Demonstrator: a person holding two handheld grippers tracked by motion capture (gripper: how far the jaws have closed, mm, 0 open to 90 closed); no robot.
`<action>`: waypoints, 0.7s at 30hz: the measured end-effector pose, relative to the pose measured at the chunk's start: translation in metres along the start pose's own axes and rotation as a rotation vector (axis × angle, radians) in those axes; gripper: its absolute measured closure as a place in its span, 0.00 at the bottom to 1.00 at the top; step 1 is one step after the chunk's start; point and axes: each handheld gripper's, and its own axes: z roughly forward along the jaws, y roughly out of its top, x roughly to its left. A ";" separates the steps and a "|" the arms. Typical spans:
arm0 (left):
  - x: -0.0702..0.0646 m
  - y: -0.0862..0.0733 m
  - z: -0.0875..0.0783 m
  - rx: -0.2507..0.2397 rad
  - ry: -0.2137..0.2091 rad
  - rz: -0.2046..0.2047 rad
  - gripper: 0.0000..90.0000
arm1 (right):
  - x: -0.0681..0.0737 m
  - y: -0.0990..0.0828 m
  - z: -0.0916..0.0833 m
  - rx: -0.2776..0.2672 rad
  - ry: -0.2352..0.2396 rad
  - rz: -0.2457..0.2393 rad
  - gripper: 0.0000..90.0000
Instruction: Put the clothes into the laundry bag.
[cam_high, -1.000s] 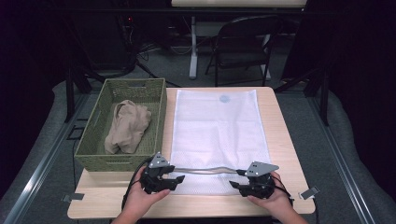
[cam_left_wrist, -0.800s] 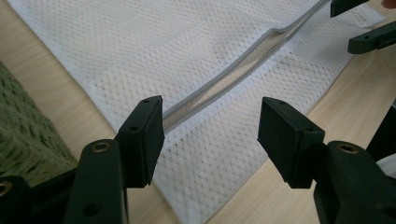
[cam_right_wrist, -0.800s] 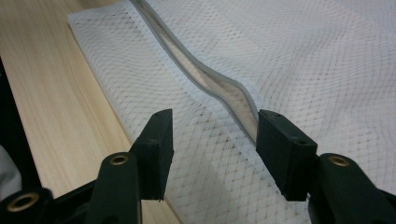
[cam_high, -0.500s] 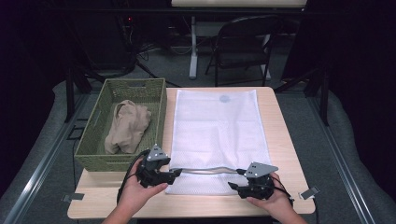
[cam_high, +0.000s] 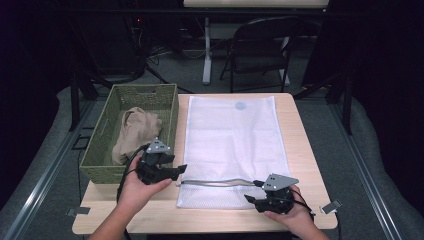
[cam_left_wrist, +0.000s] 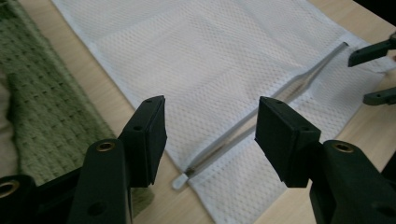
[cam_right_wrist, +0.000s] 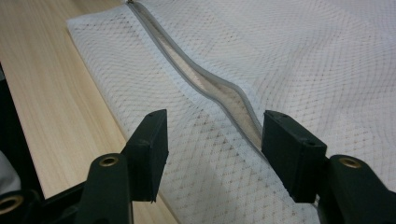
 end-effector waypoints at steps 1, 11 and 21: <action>0.003 0.002 -0.001 -0.002 0.006 -0.008 0.48 | -0.001 0.000 -0.001 -0.002 -0.004 0.003 0.45; 0.028 0.015 -0.011 0.022 0.062 -0.057 0.48 | -0.002 -0.001 -0.001 0.011 0.018 0.003 0.50; 0.055 0.026 -0.020 0.035 0.106 -0.083 0.45 | -0.003 -0.002 0.001 0.031 0.006 0.011 0.47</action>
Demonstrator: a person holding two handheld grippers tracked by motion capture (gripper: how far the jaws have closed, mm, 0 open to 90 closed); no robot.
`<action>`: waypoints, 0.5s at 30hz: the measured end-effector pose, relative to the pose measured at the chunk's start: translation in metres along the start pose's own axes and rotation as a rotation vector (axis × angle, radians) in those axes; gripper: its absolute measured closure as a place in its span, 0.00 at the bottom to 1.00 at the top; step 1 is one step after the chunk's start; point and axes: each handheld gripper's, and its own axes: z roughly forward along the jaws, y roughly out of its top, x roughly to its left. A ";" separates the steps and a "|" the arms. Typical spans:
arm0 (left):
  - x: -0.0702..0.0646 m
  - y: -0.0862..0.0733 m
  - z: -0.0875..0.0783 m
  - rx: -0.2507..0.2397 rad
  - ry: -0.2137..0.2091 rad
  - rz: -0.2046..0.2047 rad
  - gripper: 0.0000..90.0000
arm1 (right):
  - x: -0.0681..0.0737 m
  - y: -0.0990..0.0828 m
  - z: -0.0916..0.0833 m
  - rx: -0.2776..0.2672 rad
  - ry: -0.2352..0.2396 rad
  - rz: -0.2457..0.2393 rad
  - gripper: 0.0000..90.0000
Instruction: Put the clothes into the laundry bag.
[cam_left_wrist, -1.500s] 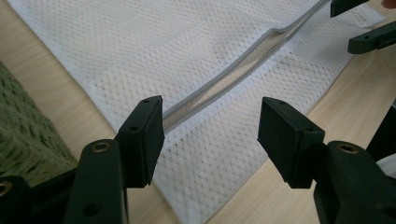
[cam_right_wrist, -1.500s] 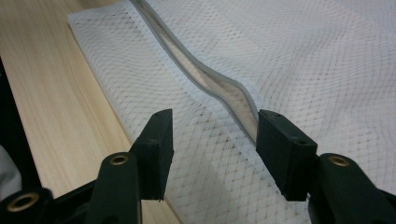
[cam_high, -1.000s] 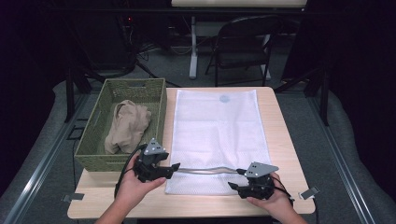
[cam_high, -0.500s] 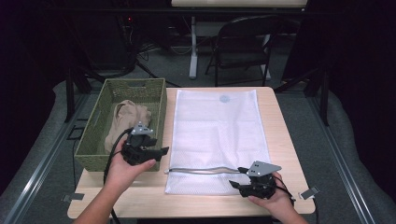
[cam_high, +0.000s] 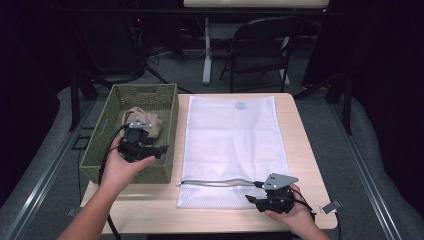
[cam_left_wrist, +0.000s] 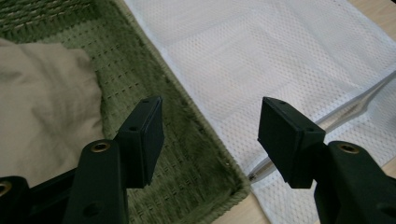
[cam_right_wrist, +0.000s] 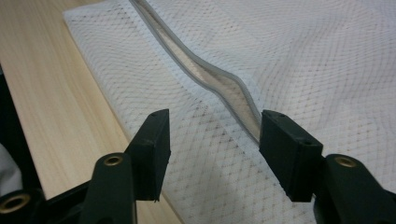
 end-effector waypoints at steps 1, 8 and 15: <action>0.003 0.001 0.000 0.007 0.004 -0.009 0.45 | 0.000 0.000 0.000 -0.002 -0.007 -0.002 0.45; 0.021 0.006 0.003 0.071 0.101 -0.045 0.40 | 0.000 0.000 0.001 0.029 -0.027 0.011 0.40; 0.044 0.011 0.009 0.144 0.161 -0.114 0.37 | -0.001 0.000 0.000 0.020 -0.053 0.009 0.33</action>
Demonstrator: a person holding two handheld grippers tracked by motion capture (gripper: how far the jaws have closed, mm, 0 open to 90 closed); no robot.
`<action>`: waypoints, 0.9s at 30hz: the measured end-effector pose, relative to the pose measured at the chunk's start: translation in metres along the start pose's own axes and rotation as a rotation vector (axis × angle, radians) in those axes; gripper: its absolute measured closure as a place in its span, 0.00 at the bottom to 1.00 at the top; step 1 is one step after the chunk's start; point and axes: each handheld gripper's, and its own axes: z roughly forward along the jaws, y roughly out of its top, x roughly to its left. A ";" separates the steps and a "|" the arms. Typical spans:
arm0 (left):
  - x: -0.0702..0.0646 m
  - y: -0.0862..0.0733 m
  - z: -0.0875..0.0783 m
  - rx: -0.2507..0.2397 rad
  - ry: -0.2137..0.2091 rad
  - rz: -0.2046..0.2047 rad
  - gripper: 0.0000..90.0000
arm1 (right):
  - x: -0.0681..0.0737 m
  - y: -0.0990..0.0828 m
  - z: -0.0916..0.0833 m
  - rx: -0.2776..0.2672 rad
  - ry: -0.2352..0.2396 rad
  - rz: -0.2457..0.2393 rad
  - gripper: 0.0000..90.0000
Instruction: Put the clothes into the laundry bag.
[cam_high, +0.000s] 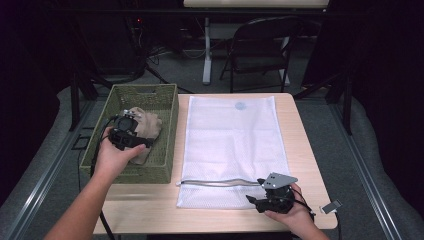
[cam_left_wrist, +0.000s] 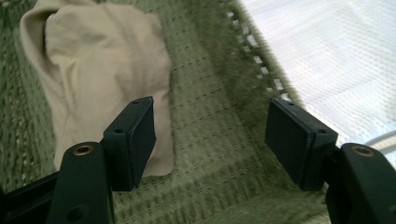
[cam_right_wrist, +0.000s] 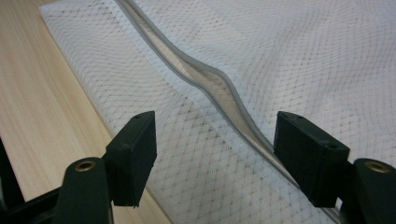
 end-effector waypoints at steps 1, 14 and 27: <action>0.002 0.001 0.001 0.005 0.000 -0.006 0.37 | 0.000 0.000 0.000 -0.003 -0.004 0.006 0.32; 0.028 0.011 0.019 0.082 0.045 -0.040 0.35 | 0.003 0.000 0.001 0.000 0.025 -0.008 0.28; 0.046 0.019 0.043 0.121 0.052 -0.082 0.39 | 0.000 -0.001 0.001 -0.002 0.033 0.006 0.33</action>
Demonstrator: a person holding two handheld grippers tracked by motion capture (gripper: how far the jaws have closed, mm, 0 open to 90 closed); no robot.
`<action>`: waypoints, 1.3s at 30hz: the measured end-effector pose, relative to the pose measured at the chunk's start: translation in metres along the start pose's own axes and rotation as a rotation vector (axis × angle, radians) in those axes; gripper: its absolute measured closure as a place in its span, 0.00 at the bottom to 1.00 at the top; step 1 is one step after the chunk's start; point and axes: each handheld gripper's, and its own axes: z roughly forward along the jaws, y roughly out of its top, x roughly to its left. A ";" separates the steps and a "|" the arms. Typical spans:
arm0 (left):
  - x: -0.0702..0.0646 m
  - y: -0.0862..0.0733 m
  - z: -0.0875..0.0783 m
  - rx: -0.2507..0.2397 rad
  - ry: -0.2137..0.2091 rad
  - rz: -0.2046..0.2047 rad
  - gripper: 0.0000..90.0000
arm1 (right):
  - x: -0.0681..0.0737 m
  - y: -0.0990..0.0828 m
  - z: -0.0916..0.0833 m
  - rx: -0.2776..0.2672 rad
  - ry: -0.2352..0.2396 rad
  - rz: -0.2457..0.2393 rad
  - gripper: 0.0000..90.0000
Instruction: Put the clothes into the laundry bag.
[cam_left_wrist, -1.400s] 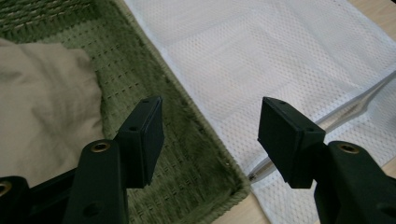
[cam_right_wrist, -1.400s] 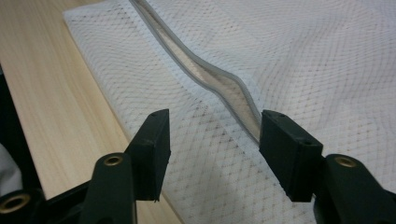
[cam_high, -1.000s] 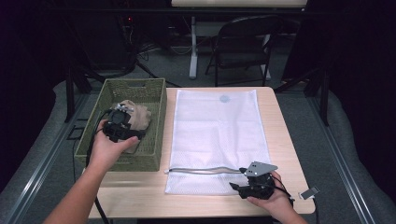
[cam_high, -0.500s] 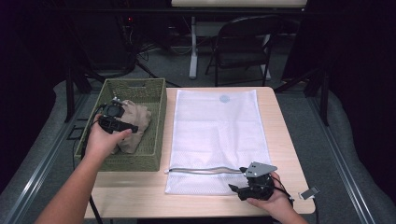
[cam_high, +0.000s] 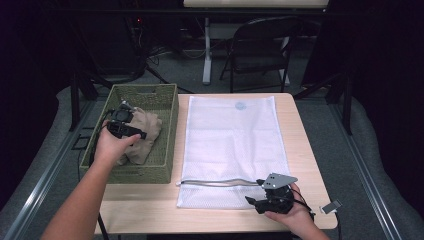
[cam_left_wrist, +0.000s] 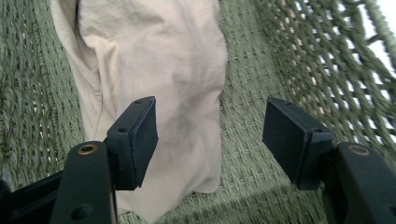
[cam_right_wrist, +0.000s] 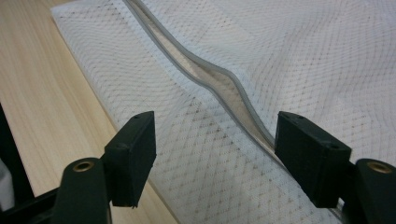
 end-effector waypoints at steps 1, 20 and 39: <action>0.001 0.001 0.002 0.003 0.001 -0.003 0.39 | 0.000 0.000 0.000 -0.008 0.000 -0.002 0.35; 0.014 0.008 0.024 0.042 0.013 -0.042 0.40 | -0.001 -0.001 0.001 0.003 0.009 -0.001 0.37; 0.019 0.013 0.039 0.081 0.011 -0.086 0.35 | -0.002 -0.002 0.001 0.013 0.009 0.010 0.36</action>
